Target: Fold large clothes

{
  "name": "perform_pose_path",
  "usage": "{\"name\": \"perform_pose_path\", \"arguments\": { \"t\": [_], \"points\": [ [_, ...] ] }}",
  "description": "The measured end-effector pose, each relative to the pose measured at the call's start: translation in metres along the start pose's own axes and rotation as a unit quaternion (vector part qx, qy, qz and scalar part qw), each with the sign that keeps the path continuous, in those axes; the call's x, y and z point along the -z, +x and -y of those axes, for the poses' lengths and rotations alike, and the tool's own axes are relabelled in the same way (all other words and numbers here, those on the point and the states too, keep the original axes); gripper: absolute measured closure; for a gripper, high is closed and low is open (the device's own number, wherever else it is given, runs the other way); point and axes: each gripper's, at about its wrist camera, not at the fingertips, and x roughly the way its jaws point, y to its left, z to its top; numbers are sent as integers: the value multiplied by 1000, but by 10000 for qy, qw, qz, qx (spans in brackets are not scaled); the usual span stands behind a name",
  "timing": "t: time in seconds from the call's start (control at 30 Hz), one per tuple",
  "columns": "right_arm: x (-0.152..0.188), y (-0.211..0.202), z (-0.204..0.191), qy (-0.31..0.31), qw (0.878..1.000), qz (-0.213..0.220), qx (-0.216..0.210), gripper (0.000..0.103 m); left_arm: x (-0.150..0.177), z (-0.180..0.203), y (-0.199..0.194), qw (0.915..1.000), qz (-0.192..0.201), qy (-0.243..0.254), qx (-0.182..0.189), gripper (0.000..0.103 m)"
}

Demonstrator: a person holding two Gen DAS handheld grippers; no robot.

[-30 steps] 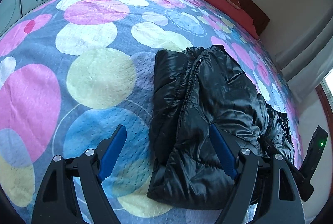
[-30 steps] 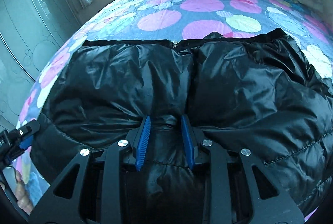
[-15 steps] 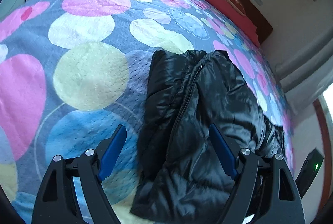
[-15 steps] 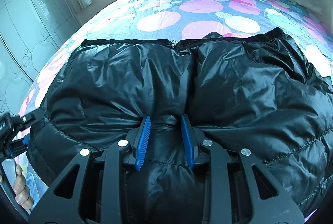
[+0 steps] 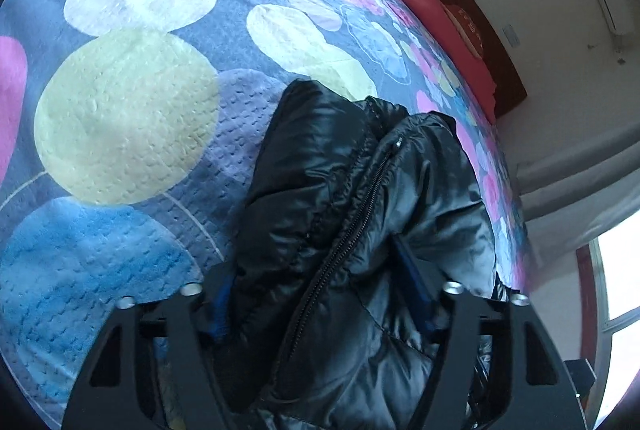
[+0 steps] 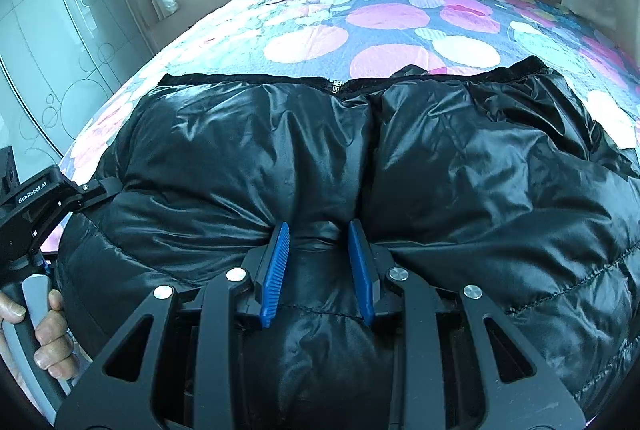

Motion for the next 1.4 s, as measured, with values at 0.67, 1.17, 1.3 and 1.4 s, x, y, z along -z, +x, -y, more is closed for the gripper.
{"name": "perform_pose_path", "arguments": {
  "t": [0.67, 1.17, 1.3, 1.4],
  "points": [
    [-2, -13, 13, 79, 9997, 143, -181, 73, 37, 145, -75, 9837, 959, 1521, 86, 74],
    [20, -114, 181, 1123, 9901, 701, 471, 59, 137, 274, -23, 9540, 799, 2889, -79, 74],
    [32, -121, 215, 1372, 9868, 645, 578, 59, 168, 289, 8, 9425, 711, 3248, -325, 74],
    [42, -121, 234, 1536, 9844, 580, 626, 59, 189, 294, 27, 9336, 737, 3473, -487, 74]
  ]
}}
